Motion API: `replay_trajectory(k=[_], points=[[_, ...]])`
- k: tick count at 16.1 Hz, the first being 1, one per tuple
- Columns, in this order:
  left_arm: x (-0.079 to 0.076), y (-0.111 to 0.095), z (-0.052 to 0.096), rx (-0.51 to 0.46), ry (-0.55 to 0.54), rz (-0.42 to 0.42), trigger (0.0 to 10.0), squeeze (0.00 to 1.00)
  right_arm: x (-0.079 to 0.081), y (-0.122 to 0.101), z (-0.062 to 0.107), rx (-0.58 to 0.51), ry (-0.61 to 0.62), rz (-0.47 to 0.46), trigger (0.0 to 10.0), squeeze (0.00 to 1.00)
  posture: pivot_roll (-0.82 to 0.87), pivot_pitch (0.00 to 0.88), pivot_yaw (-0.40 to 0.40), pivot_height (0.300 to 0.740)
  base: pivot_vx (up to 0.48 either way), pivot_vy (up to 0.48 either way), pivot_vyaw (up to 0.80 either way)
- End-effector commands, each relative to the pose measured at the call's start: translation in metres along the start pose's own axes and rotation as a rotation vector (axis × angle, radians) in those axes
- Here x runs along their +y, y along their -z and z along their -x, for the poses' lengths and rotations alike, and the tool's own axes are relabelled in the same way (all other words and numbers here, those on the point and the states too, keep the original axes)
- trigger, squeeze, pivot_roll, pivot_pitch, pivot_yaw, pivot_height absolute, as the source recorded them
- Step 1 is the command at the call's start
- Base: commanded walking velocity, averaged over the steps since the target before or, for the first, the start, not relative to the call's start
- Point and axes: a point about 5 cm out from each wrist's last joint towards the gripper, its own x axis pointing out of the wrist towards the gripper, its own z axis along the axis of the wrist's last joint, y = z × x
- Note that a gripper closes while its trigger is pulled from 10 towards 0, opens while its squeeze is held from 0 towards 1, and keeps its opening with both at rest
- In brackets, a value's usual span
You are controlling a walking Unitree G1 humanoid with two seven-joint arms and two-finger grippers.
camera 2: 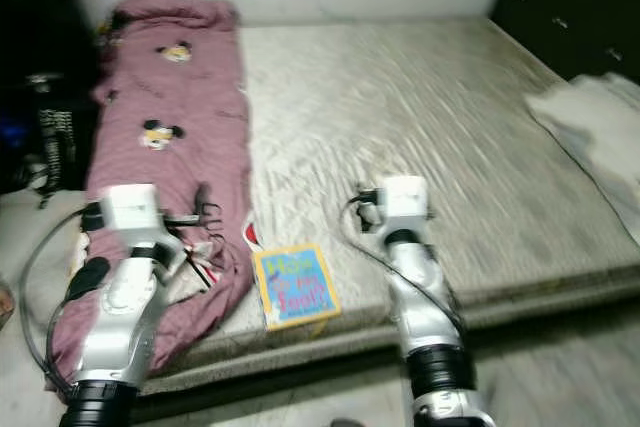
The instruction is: Clean up the room
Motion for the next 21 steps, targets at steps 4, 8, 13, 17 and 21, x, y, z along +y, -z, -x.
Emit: replay_trajectory(k=[4,8,13,17,21], points=[[0.012,-0.001,-0.002,-0.002,-0.045,-0.027,10.0,0.0,0.014,-0.009,-0.004,-0.033,-0.036,-0.017,10.0,0.0,0.04,0.0,-0.042,0.74,0.085,0.0,0.0],[0.018,-0.012,0.001,-0.051,0.021,-0.098,10.0,0.0,0.017,-0.01,-0.002,-0.049,-0.054,0.001,10.0,0.0,0.05,0.0,-0.044,0.74,0.0,0.0,0.0],[0.018,-0.009,0.01,-0.059,-0.018,-0.132,10.0,0.0,0.016,-0.005,0.003,-0.039,-0.044,-0.029,10.0,0.0,0.06,0.0,-0.039,0.74,0.0,0.0,0.0],[0.023,-0.005,0.023,-0.037,-0.042,-0.105,10.0,0.0,0.01,-0.006,0.007,-0.054,-0.035,-0.045,10.0,0.0,0.04,0.0,-0.041,0.74,0.0,0.0,0.0],[0.047,0.007,0.045,0.034,-0.127,-0.171,10.0,0.0,0.008,-0.006,0.024,-0.081,-0.048,0.027,10.0,0.0,0.03,0.03,-0.037,0.74,0.0,0.0,0.0]])
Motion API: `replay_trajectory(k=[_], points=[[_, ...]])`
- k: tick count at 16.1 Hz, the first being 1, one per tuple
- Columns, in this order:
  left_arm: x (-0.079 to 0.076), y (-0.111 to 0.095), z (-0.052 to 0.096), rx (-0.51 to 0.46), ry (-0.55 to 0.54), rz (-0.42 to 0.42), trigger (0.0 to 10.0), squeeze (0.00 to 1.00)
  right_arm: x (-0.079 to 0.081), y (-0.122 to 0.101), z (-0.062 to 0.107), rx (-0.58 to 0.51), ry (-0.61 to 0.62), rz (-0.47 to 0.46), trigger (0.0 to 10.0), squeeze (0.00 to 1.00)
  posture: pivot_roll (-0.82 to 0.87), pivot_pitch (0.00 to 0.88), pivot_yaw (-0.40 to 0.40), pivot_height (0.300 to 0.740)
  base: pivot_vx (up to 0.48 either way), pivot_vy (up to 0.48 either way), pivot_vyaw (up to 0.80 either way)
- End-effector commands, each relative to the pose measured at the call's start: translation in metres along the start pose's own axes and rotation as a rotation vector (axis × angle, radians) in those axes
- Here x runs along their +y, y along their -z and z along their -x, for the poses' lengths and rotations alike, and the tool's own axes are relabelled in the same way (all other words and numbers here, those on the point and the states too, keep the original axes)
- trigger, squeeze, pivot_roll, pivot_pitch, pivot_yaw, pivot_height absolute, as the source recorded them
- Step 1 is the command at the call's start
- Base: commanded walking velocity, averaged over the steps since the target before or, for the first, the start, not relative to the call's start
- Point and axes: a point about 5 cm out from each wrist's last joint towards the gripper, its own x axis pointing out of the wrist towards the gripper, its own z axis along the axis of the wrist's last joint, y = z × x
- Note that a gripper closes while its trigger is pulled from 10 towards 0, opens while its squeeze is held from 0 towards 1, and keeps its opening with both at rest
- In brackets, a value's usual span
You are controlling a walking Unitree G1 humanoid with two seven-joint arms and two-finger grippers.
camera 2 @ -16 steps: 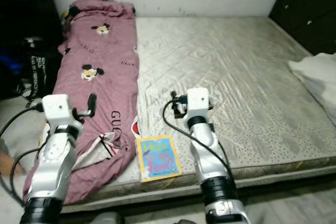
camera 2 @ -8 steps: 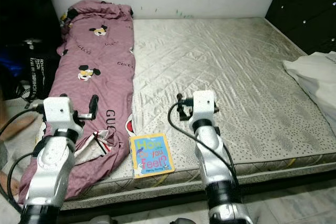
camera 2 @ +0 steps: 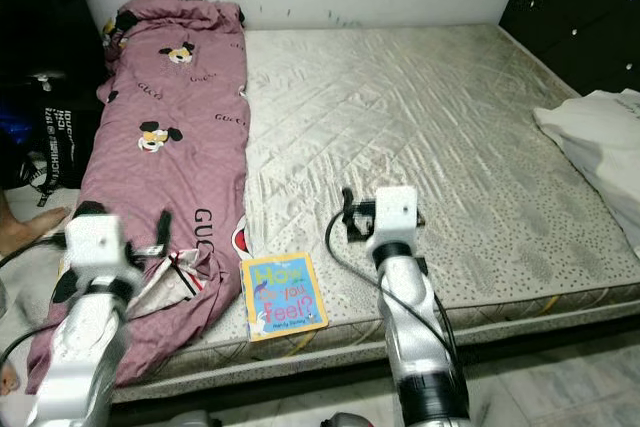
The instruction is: Clean up the room
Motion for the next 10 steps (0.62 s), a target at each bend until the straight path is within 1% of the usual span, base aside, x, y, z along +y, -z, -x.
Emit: replay_trajectory(k=[1,3,6,7,8,10], points=[[0.007,-0.002,0.004,-0.009,-0.013,-0.033,10.0,0.0,-0.01,-0.012,0.003,-0.043,0.022,0.041,10.0,0.0,0.02,0.028,-0.035,0.74,0.0,0.0,0.0],[0.006,0.003,0.01,-0.002,0.015,-0.048,10.0,0.0,-0.021,-0.013,0.008,-0.038,0.069,0.057,10.0,0.0,0.03,0.026,-0.031,0.74,0.0,0.0,0.0],[0.005,0.002,0.009,0.004,0.029,-0.07,10.0,0.0,-0.022,-0.012,0.013,-0.019,0.093,0.049,10.0,0.0,0.03,0.033,-0.022,0.74,0.0,0.0,0.0],[0.005,0.002,0.009,0.005,0.029,-0.071,10.0,0.0,-0.021,-0.009,0.013,0.002,0.095,0.025,10.0,0.0,0.03,0.034,-0.018,0.74,0.0,0.0,-0.45],[0.006,0.001,0.007,0.002,0.034,-0.075,10.0,0.0,-0.021,-0.007,0.013,0.017,0.098,0.014,10.0,0.0,0.03,0.034,-0.018,0.74,0.0,0.0,-0.8],[0.005,0.0,0.004,-0.006,0.043,-0.088,10.0,0.0,-0.018,-0.011,0.013,0.0,0.083,0.031,10.0,0.0,0.02,0.033,-0.012,0.74,0.0,0.0,-0.8]])
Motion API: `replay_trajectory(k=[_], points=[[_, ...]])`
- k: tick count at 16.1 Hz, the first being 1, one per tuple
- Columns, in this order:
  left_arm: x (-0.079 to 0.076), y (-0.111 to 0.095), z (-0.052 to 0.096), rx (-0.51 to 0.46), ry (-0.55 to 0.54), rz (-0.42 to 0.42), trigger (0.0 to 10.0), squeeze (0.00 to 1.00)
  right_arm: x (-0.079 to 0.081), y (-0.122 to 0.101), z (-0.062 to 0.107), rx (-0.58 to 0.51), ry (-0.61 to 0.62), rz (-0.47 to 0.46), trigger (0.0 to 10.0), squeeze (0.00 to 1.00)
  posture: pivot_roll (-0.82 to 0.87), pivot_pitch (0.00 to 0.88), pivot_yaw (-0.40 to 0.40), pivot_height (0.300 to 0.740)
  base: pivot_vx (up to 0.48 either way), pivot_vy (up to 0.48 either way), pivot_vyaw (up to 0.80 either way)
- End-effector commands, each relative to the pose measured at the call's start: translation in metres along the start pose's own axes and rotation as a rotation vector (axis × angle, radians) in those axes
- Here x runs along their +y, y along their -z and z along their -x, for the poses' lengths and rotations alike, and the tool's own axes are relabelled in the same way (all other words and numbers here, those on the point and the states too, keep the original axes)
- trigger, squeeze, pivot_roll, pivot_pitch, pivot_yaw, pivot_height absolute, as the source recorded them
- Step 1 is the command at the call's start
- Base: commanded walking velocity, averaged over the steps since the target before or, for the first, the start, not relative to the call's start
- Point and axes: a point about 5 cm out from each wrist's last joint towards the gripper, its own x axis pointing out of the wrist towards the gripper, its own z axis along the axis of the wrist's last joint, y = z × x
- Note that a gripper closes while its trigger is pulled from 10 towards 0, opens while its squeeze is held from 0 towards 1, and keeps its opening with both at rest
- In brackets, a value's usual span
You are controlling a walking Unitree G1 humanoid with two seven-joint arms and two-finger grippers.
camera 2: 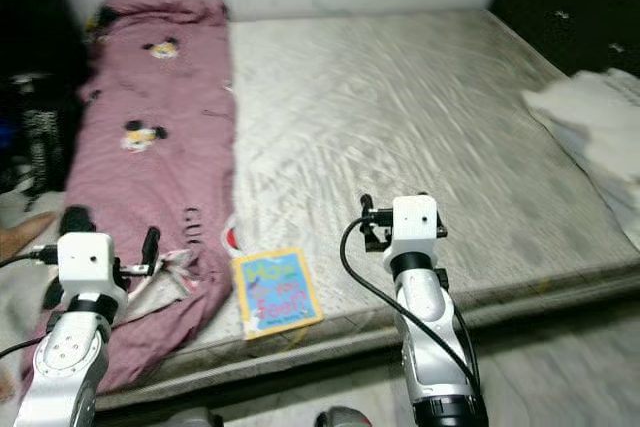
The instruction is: Clean up the room
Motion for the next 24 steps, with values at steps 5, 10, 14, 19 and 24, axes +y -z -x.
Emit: replay_trajectory(k=[5,10,14,19,24], points=[[-0.0045,-0.0093,-0.0069,-0.034,0.015,-0.033,10.0,0.0,0.002,-0.0119,0.0016,-0.035,0.003,0.029,10.0,0.0,0.02,0.04,-0.005,0.74,0.0,0.0,0.0],[-0.0071,-0.0102,-0.0076,-0.038,0.03,-0.036,10.0,0.0,0.0024,-0.0091,0.0021,-0.015,-0.002,0.014,10.0,0.0,0.02,0.04,-0.006,0.74,0.0,0.0,0.0],[-0.007,-0.0102,-0.0082,-0.039,0.025,-0.036,10.0,0.0,0.0037,-0.0091,0.0017,-0.013,-0.013,0.011,10.0,0.0,0.03,0.035,-0.008,0.74,0.0,0.0,0.0],[-0.007,-0.0097,-0.0091,-0.034,0.026,-0.04,10.0,0.0,0.0052,-0.0083,0.0012,-0.007,-0.022,0.006,10.0,0.0,0.03,0.032,-0.008,0.722,0.0,0.0,0.0],[-0.0077,-0.0099,-0.01,-0.035,0.023,-0.04,10.0,0.0,0.0054,-0.0084,0.0005,-0.006,-0.027,0.007,10.0,0.0,0.03,0.03,-0.01,0.667,0.0,0.0,0.0]])
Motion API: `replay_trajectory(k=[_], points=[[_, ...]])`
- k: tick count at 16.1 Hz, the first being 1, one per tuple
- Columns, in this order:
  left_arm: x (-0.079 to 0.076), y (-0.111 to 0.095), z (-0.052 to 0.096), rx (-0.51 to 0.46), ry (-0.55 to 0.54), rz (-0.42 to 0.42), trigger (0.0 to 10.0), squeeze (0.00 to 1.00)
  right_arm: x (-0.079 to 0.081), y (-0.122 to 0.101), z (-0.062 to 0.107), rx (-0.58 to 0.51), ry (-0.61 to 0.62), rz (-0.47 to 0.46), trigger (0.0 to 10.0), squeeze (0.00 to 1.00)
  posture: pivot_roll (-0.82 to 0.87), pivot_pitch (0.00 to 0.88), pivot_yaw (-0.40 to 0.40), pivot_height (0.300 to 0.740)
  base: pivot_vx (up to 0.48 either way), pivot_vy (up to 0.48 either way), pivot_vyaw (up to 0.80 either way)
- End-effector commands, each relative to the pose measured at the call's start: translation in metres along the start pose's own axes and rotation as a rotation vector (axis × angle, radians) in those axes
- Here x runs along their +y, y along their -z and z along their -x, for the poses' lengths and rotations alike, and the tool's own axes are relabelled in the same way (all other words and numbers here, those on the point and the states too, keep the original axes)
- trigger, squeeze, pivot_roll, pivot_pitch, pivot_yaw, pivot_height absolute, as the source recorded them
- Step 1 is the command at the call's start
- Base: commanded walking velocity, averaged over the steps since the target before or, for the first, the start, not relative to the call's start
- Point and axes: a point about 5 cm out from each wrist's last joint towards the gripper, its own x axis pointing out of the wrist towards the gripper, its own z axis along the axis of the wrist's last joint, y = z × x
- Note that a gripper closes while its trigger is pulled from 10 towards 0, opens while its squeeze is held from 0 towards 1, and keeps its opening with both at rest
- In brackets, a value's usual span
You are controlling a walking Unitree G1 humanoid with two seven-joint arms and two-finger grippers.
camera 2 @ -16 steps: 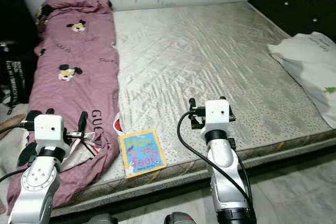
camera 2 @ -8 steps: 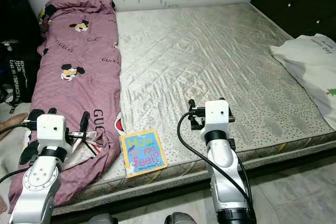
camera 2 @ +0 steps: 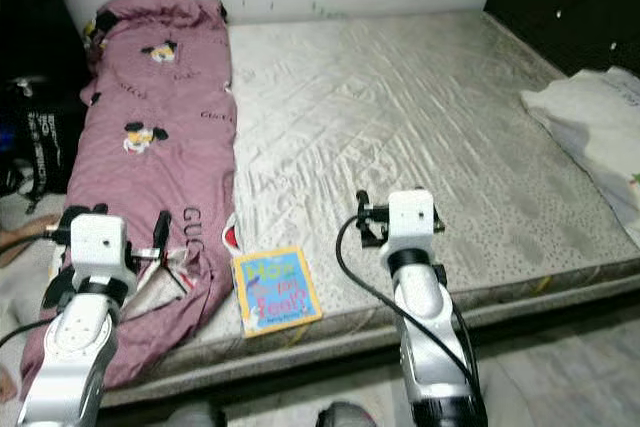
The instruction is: Clean up the room
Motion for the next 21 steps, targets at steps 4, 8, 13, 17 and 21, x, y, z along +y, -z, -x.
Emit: replay_trajectory(k=[4,8,13,17,21], points=[[0.001,0.0021,-0.0007,0.015,-0.01,-0.011,10.0,0.0,0.0015,0.0004,-0.0014,0.009,-0.011,-0.004,10.0,0.0,0.03,0.033,-0.012,0.618,0.0,0.0,0.0],[0.0013,0.0017,-0.0016,0.013,-0.012,-0.013,10.0,0.0,0.0018,0.0003,-0.0023,0.01,-0.012,-0.002,10.0,0.0,0.02,0.032,-0.01,0.618,0.0,0.0,0.0],[0.0012,0.001,-0.0024,0.005,-0.017,-0.005,10.0,0.0,0.0027,0.0007,-0.004,0.013,-0.021,-0.001,10.0,0.0,0.03,0.03,-0.014,0.618,0.0,0.0,0.0],[0.0,0.0012,-0.0036,0.008,-0.008,-0.011,10.0,0.0,0.0045,0.0005,-0.0054,0.012,-0.03,0.001,10.0,0.0,0.02,0.031,-0.013,0.588,0.0,0.0,0.0],[0.0002,0.0013,-0.0049,0.008,-0.013,-0.01,10.0,0.0,0.0048,0.0005,-0.0066,0.013,-0.032,0.003,10.0,0.0,0.02,0.031,-0.013,0.578,0.0,0.0,0.0]])
